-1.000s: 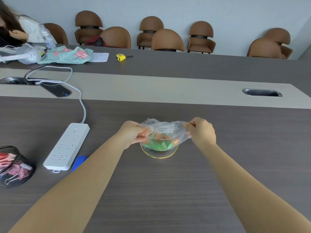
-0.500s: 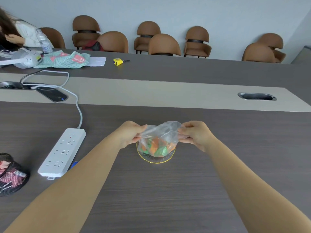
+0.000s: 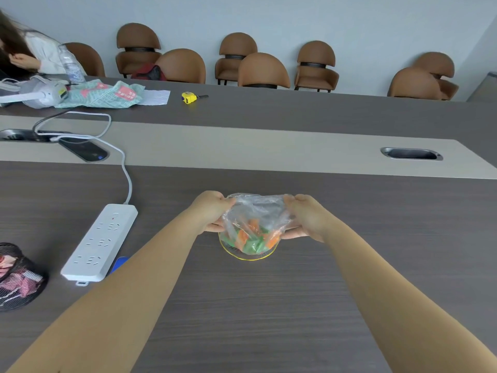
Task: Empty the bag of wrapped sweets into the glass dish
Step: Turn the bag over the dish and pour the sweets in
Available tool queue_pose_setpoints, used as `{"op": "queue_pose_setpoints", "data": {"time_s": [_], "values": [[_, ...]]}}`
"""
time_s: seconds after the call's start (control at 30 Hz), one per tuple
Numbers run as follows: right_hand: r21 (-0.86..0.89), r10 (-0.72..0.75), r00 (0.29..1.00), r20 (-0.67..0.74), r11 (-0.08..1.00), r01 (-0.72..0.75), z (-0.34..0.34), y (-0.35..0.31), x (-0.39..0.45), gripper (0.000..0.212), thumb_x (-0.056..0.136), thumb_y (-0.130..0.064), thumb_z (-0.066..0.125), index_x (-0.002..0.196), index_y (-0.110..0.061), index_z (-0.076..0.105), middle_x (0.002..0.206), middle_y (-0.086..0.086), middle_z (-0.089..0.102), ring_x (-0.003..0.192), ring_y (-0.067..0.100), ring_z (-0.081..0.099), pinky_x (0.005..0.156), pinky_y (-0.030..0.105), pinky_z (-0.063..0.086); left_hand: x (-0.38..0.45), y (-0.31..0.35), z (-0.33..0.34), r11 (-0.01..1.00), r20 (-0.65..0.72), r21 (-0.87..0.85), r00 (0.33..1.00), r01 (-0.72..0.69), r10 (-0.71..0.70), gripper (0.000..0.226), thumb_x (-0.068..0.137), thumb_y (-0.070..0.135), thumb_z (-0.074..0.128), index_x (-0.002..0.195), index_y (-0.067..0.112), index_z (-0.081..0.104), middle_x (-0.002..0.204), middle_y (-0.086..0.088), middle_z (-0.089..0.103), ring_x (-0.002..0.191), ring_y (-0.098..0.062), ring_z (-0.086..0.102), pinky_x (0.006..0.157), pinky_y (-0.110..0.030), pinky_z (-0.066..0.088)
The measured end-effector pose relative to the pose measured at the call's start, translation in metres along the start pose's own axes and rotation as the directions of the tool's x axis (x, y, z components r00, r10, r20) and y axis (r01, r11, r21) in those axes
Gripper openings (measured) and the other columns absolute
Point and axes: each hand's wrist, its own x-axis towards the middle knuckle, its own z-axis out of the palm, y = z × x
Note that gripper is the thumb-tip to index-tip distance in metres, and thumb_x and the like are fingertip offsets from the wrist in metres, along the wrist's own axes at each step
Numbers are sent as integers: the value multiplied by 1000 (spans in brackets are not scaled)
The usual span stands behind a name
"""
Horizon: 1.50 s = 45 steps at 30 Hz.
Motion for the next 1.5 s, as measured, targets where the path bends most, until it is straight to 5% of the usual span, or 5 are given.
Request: {"op": "queue_pose_setpoints", "data": {"time_s": [0.27,0.7,0.87,1.23,1.5], "values": [[-84,-182,964,-194,982,169,-3,-6,5,33,67,-7,70,63,-14,38,83,17,54,95,43,64,87,58,52,-1,14,-3,974,45,-215,996,-65,77,25,89,18,56,71,9,41,113,-13,46,93,-26,56,82,-34,48],[-109,-376,878,-296,927,360,-2,-24,18,30,73,5,55,58,-22,56,69,9,62,86,41,65,86,58,52,14,25,-9,933,-56,-304,981,-193,184,28,81,-9,59,70,9,41,84,-3,46,79,-13,56,93,-32,49],[-64,-380,874,-302,923,379,-4,-32,15,19,75,2,58,61,-9,51,74,12,59,74,30,61,88,58,51,14,30,-14,936,-38,-299,983,-184,181,28,82,-5,60,71,12,40,80,-4,49,72,-11,55,59,-18,56],[-146,-450,830,-330,893,426,-6,-42,11,27,80,-8,57,59,-24,50,63,-7,51,64,13,48,63,24,40,16,38,-15,926,-135,-197,944,-323,300,31,81,0,62,67,14,39,81,-2,49,95,-26,58,98,-36,47],[-83,-483,804,-346,870,486,-9,-54,4,26,82,-9,55,61,-21,48,66,-2,50,77,23,48,77,40,46,8,48,-19,895,-169,-213,917,-392,361,31,78,1,65,65,15,41,77,-1,47,101,-31,55,105,-51,41]]}}
